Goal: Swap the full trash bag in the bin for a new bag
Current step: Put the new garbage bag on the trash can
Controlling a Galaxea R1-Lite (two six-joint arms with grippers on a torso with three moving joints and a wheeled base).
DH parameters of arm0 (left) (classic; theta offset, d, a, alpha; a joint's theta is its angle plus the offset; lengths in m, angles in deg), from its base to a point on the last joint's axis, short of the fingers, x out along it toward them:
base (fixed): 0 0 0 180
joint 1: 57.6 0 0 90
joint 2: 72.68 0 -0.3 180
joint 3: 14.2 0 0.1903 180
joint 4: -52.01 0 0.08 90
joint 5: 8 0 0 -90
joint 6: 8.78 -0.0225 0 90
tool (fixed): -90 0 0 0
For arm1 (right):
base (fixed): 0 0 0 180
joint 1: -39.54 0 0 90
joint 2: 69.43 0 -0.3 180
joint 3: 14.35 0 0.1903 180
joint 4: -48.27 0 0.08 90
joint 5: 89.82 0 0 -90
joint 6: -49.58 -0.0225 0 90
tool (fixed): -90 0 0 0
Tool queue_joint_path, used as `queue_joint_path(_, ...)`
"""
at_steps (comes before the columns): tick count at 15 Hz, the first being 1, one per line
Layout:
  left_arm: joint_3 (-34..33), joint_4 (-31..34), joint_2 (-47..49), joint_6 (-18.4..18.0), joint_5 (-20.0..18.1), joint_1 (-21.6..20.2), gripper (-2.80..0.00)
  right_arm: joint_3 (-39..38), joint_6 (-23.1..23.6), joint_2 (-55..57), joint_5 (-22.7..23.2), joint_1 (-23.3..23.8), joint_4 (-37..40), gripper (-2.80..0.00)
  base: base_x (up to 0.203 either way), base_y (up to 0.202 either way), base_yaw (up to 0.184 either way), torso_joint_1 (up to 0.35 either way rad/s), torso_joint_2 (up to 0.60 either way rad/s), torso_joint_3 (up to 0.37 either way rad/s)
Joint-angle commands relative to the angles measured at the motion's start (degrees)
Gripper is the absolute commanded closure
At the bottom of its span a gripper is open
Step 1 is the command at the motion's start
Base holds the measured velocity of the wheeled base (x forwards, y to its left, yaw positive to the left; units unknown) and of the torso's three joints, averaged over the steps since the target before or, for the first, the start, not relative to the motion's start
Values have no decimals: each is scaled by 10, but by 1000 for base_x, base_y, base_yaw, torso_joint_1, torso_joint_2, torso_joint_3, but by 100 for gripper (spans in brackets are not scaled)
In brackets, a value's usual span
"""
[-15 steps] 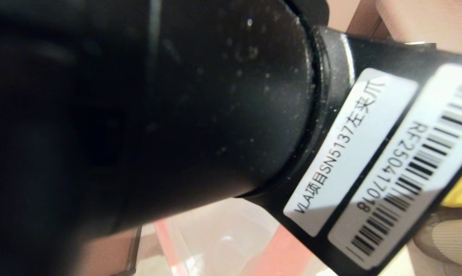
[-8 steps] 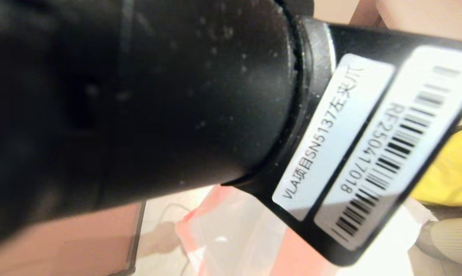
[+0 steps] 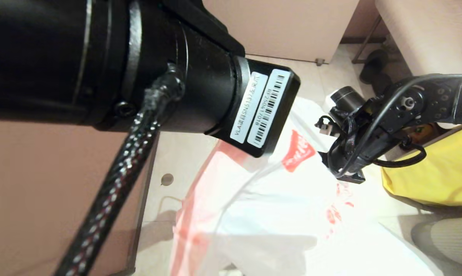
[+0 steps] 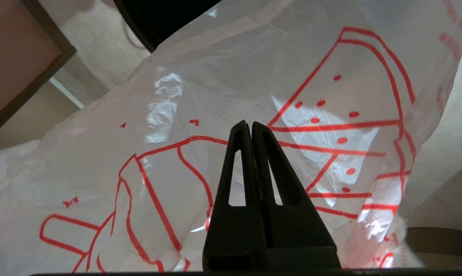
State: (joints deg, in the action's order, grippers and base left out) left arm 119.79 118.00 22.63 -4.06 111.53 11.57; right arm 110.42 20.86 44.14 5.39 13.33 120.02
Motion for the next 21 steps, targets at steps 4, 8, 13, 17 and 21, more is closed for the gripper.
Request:
queue_joint_path(4, -1, 3, -2, -16, -3, -24, 0, 5, -5, -9, 4, 8, -91, 0, 0, 0, 0, 0, 0, 0)
queue_joint_path(8, -8, 30, -13, -12, -2, -44, 0, 6, -27, 25, 6, -9, -170, 0, 0, 0, 0, 0, 0, 0)
queue_joint_path(13, -20, 31, -16, -10, -3, -43, 0, 2, -84, -13, -4, 40, -203, 0, 0, 0, 0, 0, 0, 0)
queue_joint_path(17, -34, 32, -28, -10, -2, -44, 0, -41, -91, -5, -14, 79, -202, 0, 0, 0, 0, 0, 0, 0)
queue_joint_path(21, -65, 32, -43, -4, -2, -45, 0, -74, -88, 24, -40, 72, -203, 0, 0, 0, 0, 0, 0, 0)
